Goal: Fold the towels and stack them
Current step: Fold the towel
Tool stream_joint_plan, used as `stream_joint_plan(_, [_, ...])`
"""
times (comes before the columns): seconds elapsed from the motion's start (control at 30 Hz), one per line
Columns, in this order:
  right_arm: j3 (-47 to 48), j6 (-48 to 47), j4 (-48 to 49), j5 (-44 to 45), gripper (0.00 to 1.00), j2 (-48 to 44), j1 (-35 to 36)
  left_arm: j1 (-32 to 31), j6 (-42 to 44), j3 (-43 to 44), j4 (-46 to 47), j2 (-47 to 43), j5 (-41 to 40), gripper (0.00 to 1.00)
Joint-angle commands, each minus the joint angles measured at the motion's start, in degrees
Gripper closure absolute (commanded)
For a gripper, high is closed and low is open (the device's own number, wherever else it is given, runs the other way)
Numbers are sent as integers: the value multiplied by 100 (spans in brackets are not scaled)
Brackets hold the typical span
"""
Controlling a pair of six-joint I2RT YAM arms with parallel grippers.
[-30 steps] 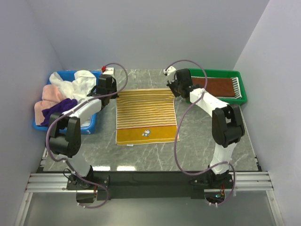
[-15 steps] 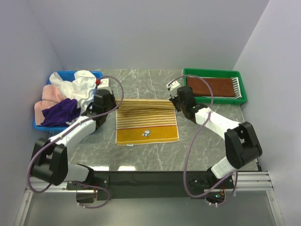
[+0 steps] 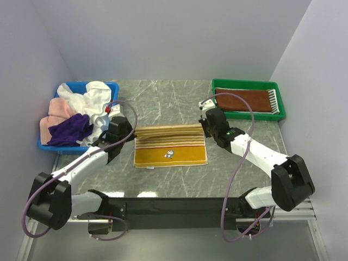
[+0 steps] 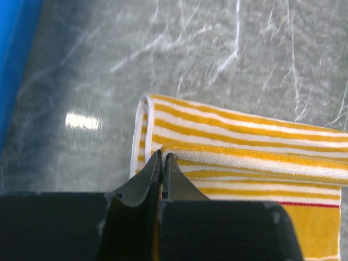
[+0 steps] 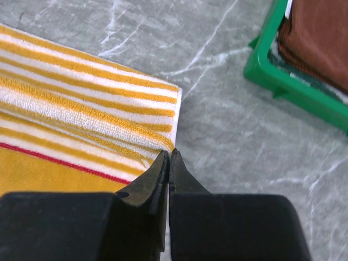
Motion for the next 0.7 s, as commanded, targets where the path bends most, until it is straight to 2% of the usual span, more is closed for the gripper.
stream_joint_plan(0.0, [-56,424,-759,859,100,-322,-93,36,-391,-172,-458,-296,-730,99])
stream_joint_plan(0.3, [-215,969,-1384,823,100,-735,-49,18,-708,-339,-1038,-824,-783,99])
stream_joint_plan(0.67, [-189,1268,-1841,551,100,-867,3,9,-980,-471,-1425,-859,-493,99])
